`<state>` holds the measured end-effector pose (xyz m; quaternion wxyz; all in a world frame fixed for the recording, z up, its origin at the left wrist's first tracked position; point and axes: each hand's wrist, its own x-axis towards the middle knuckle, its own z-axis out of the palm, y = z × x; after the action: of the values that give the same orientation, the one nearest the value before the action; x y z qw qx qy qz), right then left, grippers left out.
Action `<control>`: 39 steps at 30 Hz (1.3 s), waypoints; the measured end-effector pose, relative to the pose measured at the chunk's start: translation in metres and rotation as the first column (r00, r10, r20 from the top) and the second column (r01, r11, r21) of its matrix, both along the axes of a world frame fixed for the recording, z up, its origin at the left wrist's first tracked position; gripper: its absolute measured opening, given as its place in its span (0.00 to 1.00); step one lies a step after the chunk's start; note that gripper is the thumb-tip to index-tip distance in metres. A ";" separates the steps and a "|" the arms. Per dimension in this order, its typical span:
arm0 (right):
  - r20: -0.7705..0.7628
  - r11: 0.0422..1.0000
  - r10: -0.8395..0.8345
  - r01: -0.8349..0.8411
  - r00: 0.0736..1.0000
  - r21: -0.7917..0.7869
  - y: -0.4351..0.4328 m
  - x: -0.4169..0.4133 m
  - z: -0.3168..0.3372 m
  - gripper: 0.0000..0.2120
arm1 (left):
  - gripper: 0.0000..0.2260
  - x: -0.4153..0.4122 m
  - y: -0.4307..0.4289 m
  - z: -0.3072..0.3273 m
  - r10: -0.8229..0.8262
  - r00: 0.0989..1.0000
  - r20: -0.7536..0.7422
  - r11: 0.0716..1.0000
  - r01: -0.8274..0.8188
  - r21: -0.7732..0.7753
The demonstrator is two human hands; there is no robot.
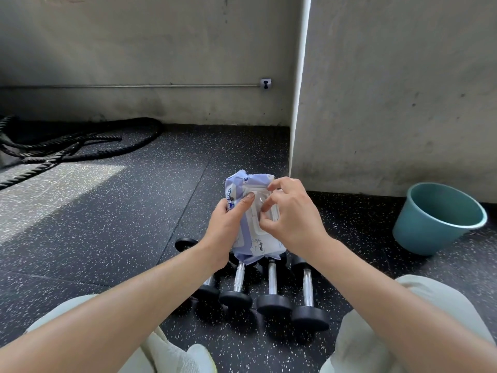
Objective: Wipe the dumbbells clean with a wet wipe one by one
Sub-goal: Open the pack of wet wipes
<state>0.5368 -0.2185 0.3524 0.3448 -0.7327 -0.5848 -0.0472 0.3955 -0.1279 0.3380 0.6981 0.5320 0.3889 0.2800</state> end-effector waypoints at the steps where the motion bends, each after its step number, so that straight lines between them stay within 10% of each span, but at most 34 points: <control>1: 0.009 1.000 -0.002 0.002 1.000 0.002 0.000 0.000 0.000 0.03 | 0.24 0.000 -0.001 -0.001 -0.005 1.000 0.000 1.000 0.005 0.007; 39: -0.069 0.999 -0.013 0.015 0.997 0.031 -0.003 0.012 0.001 0.05 | 0.30 0.000 0.004 -0.009 0.031 0.999 -0.024 0.999 -0.030 0.037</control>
<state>0.5484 -0.2217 0.3532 0.3762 -0.7325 -0.5665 -0.0336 0.3954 -0.1237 0.3291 0.6791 0.5419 0.4004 0.2913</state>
